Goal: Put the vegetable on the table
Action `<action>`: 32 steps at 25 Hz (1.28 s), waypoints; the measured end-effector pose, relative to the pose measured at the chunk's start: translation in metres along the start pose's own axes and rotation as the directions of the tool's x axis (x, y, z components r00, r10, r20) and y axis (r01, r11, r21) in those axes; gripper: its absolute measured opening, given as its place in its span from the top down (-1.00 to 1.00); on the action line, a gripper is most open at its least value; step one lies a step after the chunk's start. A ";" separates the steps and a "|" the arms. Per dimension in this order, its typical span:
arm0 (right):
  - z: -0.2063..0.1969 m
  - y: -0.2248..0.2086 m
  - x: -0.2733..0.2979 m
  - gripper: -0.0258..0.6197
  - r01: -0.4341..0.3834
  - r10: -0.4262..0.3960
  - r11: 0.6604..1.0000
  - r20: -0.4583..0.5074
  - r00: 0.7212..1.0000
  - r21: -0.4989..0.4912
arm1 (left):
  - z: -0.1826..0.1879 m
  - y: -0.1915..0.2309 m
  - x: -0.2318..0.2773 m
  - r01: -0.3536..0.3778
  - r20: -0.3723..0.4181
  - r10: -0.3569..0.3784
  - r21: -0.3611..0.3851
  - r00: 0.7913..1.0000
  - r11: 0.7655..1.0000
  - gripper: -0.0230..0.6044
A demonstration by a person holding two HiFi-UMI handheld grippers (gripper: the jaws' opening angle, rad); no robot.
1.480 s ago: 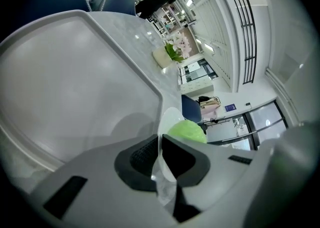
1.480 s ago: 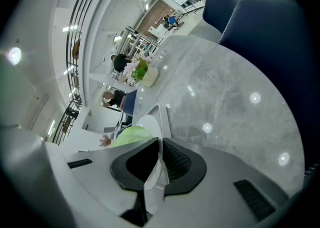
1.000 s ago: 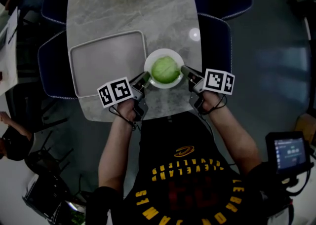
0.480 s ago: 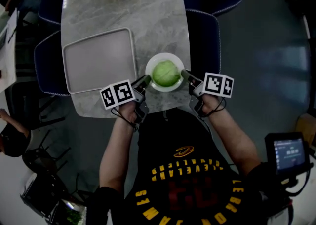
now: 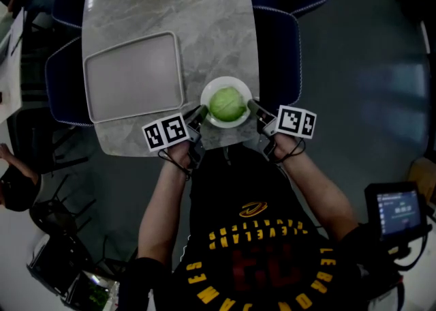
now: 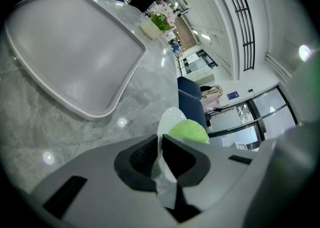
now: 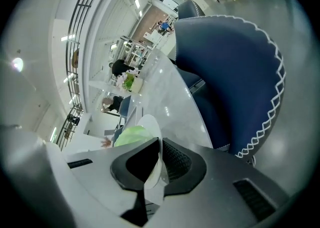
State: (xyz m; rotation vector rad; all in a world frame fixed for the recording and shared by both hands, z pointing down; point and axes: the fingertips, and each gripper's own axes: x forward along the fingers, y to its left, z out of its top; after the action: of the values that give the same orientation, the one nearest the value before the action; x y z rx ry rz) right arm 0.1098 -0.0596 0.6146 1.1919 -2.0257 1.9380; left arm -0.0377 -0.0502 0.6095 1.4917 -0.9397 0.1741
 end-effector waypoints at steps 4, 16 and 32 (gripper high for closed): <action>-0.004 -0.010 0.007 0.82 0.008 -0.008 1.000 0.001 1.000 -0.009 | -0.003 0.009 0.006 -0.010 -0.007 0.010 0.011 1.000 1.000 0.83; -0.008 -0.029 0.018 0.82 0.036 -0.036 0.999 0.001 0.999 -0.009 | -0.007 0.026 0.021 -0.040 -0.028 0.041 0.028 0.999 0.999 0.83; -0.015 -0.041 0.023 0.82 0.070 -0.070 0.997 -0.012 0.997 -0.038 | -0.017 0.037 0.028 -0.067 -0.053 0.068 0.017 0.996 0.998 0.83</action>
State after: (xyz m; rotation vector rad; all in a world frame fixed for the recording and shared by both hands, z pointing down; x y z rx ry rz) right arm 0.1110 -0.0528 0.6633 1.2210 -1.9772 1.8626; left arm -0.0357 -0.0421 0.6582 1.4637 -0.9482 0.2695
